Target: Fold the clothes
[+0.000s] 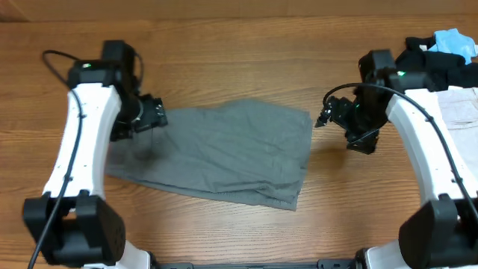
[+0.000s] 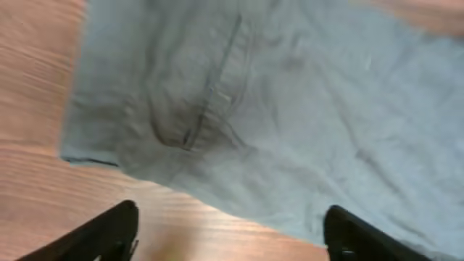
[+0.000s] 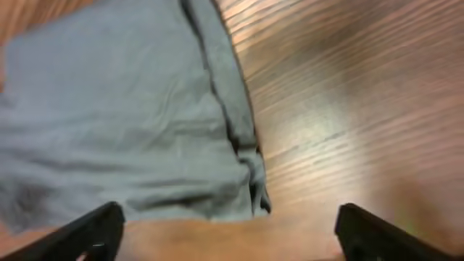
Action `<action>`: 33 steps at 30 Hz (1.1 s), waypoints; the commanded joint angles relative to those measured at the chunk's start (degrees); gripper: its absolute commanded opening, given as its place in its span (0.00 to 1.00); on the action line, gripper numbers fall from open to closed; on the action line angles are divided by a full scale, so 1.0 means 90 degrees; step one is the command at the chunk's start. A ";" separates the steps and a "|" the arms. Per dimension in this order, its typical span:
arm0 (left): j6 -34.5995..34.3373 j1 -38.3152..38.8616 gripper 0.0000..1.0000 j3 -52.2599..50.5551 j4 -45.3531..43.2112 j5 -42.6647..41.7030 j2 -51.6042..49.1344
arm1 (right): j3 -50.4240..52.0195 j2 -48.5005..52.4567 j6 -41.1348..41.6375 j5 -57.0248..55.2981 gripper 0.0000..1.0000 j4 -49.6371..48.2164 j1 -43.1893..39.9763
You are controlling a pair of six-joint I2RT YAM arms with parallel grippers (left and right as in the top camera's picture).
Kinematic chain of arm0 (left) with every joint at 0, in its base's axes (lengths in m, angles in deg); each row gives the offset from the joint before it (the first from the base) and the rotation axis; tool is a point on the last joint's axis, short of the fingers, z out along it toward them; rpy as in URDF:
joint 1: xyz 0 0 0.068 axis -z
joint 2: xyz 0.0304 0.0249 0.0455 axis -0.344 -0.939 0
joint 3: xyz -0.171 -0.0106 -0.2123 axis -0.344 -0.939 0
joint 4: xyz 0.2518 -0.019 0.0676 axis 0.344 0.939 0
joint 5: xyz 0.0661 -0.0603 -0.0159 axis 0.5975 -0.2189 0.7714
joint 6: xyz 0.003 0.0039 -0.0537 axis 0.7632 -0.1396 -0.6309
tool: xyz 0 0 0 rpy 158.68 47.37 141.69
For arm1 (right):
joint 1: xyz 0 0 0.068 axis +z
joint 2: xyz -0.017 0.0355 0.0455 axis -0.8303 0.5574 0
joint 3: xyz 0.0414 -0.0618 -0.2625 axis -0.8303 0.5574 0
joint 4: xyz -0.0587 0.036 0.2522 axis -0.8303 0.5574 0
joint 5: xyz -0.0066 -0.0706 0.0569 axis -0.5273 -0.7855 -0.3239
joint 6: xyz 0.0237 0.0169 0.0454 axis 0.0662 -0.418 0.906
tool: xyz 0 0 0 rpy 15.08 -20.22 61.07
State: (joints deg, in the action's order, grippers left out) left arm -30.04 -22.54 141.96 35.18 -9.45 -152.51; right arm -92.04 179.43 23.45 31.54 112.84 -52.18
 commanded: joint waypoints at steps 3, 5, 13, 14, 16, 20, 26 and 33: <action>0.0627 -0.0996 0.87 -0.0007 -0.0102 -0.0253 -0.0117 | -0.0180 -0.0189 -0.0704 -0.0022 1.00 0.0347 0.0430; 0.0646 -0.1406 0.87 -0.0007 -0.0126 -0.0374 -0.0255 | -0.0109 -0.0189 -0.0748 -0.0015 1.00 0.0352 0.0627; 0.1559 -0.2407 0.84 -0.0007 -0.0668 -0.2004 -0.0942 | -0.0044 -0.0189 -0.0746 0.0051 1.00 -0.0102 0.1729; 0.1688 -0.2448 0.84 -0.0007 -0.0736 -0.2142 -0.1030 | -0.0044 -0.0189 -0.0743 0.0051 1.00 -0.0168 0.1865; 0.1984 -0.2484 0.84 -0.0007 -0.0925 -0.2249 -0.1229 | -0.0044 -0.0189 -0.0743 0.0051 1.00 -0.0284 0.2137; 0.2900 -0.2492 0.91 -0.0007 -0.1129 -0.2742 -0.1683 | -0.0044 -0.0189 -0.0743 0.0049 1.00 -0.0452 0.2555; 0.3961 -0.2601 0.97 -0.0007 -0.1047 -0.2684 -0.2217 | -0.0044 -0.0189 -0.0500 0.0024 1.00 -0.0537 0.2907; 0.4138 -0.2897 0.97 -0.0007 -0.1078 -0.2135 -0.2407 | -0.0044 -0.0189 -0.0500 0.0027 1.00 -0.0554 0.3109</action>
State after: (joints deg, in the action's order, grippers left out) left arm 3.61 -46.84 141.94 25.67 -30.76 -173.45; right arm -92.68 178.20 18.51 31.74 108.12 -25.06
